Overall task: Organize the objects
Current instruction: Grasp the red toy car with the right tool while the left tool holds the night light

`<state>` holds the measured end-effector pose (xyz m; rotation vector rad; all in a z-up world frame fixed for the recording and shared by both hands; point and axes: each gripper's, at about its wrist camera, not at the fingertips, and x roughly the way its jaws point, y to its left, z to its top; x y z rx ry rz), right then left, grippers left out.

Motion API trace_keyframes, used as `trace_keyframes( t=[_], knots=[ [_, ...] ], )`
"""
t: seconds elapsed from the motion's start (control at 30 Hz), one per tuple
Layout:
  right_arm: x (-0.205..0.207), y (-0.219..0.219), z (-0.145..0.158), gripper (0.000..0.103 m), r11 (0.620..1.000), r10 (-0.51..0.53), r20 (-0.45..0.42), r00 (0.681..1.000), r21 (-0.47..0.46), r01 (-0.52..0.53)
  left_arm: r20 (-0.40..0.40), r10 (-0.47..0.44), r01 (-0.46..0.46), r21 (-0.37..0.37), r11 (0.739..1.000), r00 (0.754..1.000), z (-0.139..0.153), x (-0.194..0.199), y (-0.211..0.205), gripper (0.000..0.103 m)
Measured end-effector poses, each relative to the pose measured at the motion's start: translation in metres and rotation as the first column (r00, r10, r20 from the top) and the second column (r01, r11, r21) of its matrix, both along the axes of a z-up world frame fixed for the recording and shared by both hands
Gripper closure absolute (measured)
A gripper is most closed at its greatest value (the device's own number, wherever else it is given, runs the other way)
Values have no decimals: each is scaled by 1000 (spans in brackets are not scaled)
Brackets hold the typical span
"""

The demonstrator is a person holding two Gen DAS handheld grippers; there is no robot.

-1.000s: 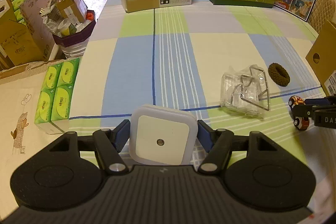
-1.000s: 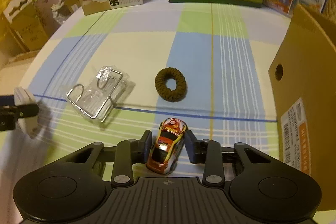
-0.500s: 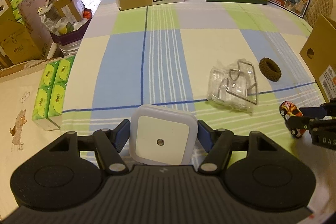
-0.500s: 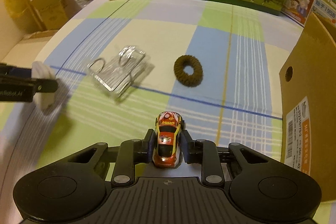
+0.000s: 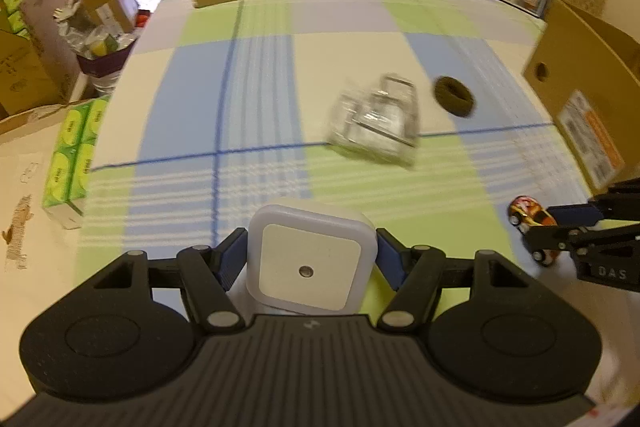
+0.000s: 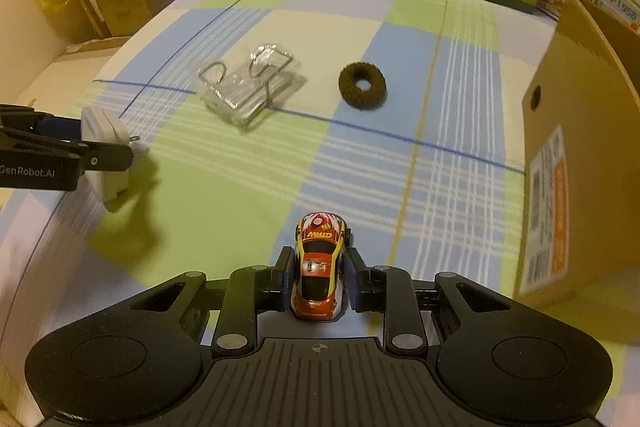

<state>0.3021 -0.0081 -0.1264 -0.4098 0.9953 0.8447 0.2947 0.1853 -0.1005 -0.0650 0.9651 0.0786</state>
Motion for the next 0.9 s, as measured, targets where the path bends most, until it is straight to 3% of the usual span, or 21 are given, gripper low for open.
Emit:
trace_keyframes(
  t=[0.4, 0.9],
  knots=[
    [-14, -45, 5, 80, 999, -34, -37, 999, 3, 34, -9, -75, 74, -50, 996, 997, 1, -24, -49, 39],
    [-10, -100, 18, 80, 994, -99, -55, 994, 48, 102, -7, -150, 149, -42, 988, 989, 9, -31, -102, 39]
  ],
)
